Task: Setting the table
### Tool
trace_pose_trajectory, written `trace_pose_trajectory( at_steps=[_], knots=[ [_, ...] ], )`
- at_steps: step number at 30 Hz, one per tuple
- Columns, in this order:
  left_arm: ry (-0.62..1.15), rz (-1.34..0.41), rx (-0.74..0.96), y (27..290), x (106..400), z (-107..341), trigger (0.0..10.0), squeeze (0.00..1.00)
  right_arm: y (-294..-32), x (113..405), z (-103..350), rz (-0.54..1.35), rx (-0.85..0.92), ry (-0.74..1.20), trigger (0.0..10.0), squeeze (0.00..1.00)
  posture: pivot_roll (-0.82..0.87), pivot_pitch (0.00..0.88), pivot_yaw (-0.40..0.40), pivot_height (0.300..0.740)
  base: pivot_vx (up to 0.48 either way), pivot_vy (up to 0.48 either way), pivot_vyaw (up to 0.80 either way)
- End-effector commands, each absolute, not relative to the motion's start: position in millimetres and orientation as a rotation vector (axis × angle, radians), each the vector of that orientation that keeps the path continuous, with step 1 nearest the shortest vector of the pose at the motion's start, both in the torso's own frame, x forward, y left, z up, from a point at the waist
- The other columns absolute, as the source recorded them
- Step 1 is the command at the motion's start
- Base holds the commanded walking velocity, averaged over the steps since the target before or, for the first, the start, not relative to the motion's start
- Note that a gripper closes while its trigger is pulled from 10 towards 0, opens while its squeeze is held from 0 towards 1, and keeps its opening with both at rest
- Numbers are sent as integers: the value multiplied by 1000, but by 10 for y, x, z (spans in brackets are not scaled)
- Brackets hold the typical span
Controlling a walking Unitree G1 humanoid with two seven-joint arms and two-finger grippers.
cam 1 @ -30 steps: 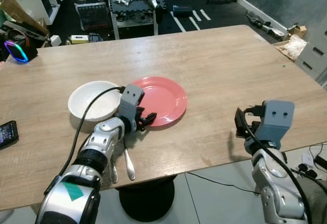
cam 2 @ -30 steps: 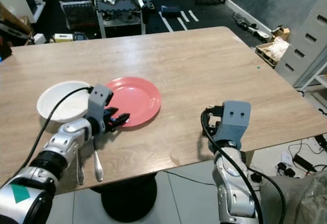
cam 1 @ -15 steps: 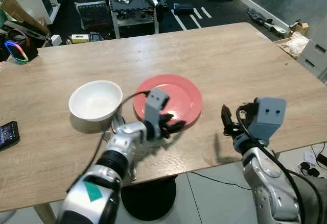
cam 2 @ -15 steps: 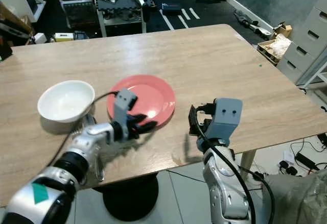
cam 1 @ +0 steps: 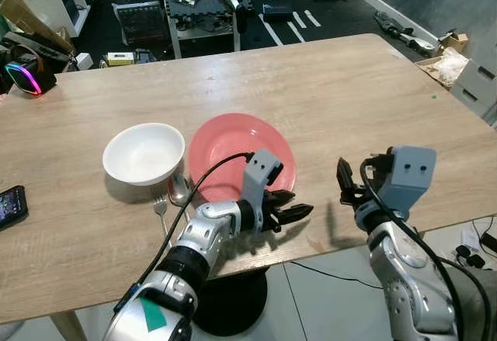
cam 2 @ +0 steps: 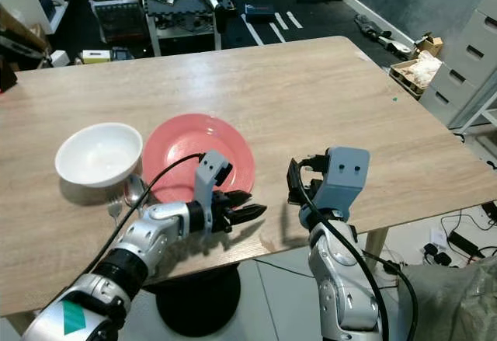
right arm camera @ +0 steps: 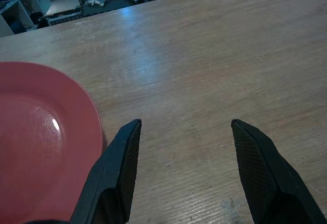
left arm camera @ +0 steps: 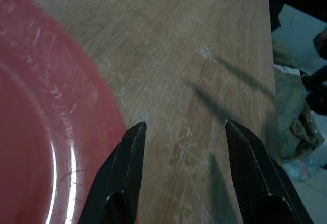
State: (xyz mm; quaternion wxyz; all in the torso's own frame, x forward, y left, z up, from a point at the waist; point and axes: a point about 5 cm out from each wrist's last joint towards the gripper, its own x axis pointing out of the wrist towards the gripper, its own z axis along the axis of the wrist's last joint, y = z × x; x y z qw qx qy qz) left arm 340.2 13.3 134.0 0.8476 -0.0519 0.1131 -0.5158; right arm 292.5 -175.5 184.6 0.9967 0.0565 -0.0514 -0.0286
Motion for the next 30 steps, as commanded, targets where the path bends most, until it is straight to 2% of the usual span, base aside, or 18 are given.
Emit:
trace_pose_trajectory(
  at_steps=[1, 5, 7, 11, 14, 15, 16, 20, 21, 23, 30],
  knots=[
    [195, -1095, -104, 194, 3376, 1418, 10000, 0, -1755, 2945, 1816, -55, 117, -90, 10000, 0, -119, 117, 116, 740, 0, 0, 0],
    [12, -991, 3, 321, 3427, 1757, 10000, 0, -1733, 2965, 1821, -49, 121, -95, 10000, 0, -112, 112, 117, 740, 0, 0, 0],
    [-11, -968, 28, 345, 3425, 1795, 10000, 0, -1730, 2966, 1823, -48, 122, -95, 10000, 0, -112, 112, 117, 740, 0, 0, 0],
    [-74, -842, 125, 558, 3365, 1906, 10000, 0, -1727, 2965, 1805, -47, 127, -93, 10000, 0, -91, 110, 114, 740, 0, 0, 0],
    [-41, -722, 117, 835, 3304, 1807, 10000, 0, -1716, 2967, 1787, -42, 129, -88, 10000, 0, -88, 112, 111, 740, 0, 0, 0],
    [-41, -722, 117, 835, 3304, 1807, 10000, 0, -1716, 2967, 1787, -42, 129, -88, 10000, 0, -88, 112, 111, 740, 0, 0, 0],
    [-15, -630, 115, 999, 3328, 1720, 10000, 0, -1714, 2971, 1783, -40, 128, -86, 10000, 0, -88, 112, 110, 740, 0, 0, 0],
    [-3, -579, 118, 1076, 3334, 1685, 10000, 0, -1717, 2975, 1784, -38, 127, -86, 10000, 0, -88, 114, 105, 740, 0, 0, 0],
    [27, -487, 117, 1301, 3432, 1601, 10000, 0, -1726, 2975, 1775, -37, 122, -83, 10000, 0, -90, 115, 95, 740, 0, 0, 0],
    [48, -433, 100, 1462, 3516, 1583, 10000, 0, -1740, 2977, 1766, -36, 117, -80, 10000, 0, -88, 116, 91, 740, 0, 0, 0],
    [76, -489, 119, 1508, 3660, 1606, 10000, 0, -1742, 2990, 1761, -36, 111, -78, 10000, 0, -93, 120, 92, 740, 0, 0, 0]
  ],
)
